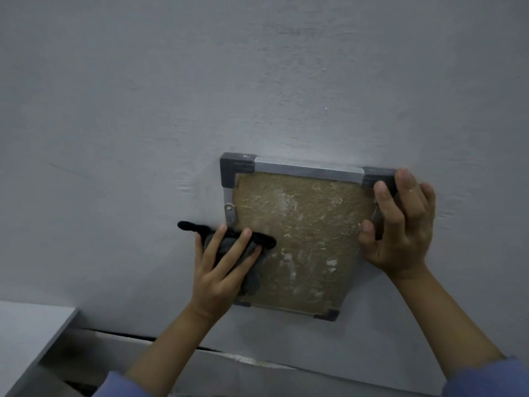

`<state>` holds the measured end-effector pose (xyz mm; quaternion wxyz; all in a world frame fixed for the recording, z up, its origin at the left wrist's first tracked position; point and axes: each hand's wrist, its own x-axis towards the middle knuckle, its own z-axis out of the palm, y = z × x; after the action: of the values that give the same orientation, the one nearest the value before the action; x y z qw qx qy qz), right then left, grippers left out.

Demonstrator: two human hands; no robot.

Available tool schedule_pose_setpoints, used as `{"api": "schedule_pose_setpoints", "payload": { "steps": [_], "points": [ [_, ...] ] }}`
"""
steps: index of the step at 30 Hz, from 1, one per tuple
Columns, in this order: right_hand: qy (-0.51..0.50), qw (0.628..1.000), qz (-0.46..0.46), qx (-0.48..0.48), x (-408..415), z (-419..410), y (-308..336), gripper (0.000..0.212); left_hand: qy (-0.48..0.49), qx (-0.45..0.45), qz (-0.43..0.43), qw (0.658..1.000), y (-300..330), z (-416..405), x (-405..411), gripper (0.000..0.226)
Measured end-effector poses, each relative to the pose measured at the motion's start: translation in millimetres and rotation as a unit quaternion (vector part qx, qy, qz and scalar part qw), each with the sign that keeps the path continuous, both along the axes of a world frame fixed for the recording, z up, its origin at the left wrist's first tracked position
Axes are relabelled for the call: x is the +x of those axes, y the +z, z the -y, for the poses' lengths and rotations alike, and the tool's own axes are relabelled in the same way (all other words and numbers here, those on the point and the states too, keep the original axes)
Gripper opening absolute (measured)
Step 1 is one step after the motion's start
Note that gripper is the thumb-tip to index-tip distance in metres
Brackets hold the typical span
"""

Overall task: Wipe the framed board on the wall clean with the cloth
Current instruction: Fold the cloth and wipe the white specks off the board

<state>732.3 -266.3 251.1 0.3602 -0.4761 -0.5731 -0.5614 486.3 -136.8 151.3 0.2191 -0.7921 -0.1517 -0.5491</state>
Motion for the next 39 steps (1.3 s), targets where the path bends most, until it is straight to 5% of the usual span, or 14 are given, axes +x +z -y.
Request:
{"api": "schedule_pose_setpoints", "payload": {
  "steps": [7, 13, 24, 39],
  "points": [
    [-0.002, 1.0, -0.003, 0.004, 0, 1, -1, 0.043, -0.036, -0.003, -0.033, 0.999, 23, 14, -17, 0.03],
    [-0.01, 1.0, -0.003, 0.011, 1, 1, -1, 0.043, -0.074, 0.03, 0.072, 0.994, 63, 10, -3, 0.033],
    [-0.014, 1.0, 0.001, 0.02, 2, -2, -3, 0.042, -0.039, 0.023, 0.049, 0.998, 23, -5, 9, 0.043],
    [-0.024, 0.999, -0.004, 0.02, -2, 0, -2, 0.043, -0.048, 0.045, -0.1, 0.993, -3, 7, -28, 0.038]
  ]
}}
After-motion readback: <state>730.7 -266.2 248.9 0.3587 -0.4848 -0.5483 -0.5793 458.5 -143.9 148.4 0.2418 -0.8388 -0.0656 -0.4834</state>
